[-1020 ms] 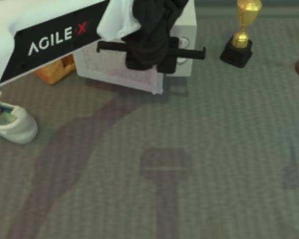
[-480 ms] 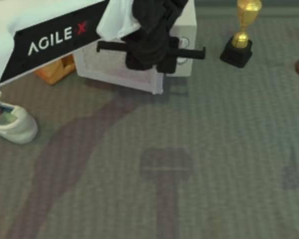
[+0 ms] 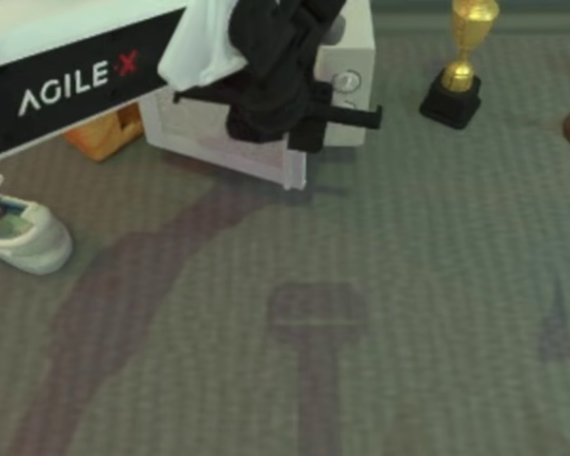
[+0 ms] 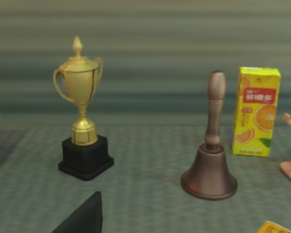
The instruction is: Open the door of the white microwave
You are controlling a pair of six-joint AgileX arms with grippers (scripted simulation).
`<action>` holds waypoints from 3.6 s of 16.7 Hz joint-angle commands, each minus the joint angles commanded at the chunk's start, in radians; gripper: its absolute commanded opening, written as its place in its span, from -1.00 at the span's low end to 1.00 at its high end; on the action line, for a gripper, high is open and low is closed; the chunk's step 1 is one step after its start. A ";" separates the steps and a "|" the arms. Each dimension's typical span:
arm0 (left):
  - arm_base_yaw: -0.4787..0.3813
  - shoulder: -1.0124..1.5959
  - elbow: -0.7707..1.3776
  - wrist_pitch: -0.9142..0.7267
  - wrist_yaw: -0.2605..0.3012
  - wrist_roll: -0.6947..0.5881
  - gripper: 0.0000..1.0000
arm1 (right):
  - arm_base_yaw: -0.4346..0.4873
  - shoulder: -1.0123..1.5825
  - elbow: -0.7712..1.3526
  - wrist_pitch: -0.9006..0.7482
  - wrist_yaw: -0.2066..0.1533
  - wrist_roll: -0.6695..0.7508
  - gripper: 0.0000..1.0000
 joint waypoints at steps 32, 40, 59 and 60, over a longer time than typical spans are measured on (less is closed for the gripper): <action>0.012 -0.063 -0.088 0.042 0.044 0.077 -1.00 | 0.000 0.000 0.000 0.000 0.000 0.000 1.00; 0.028 -0.114 -0.153 0.070 0.076 0.142 -1.00 | 0.000 0.000 0.000 0.000 0.000 0.000 1.00; 0.028 -0.114 -0.153 0.070 0.076 0.142 -1.00 | 0.000 0.000 0.000 0.000 0.000 0.000 1.00; 0.028 -0.114 -0.153 0.070 0.076 0.142 -1.00 | 0.000 0.000 0.000 0.000 0.000 0.000 1.00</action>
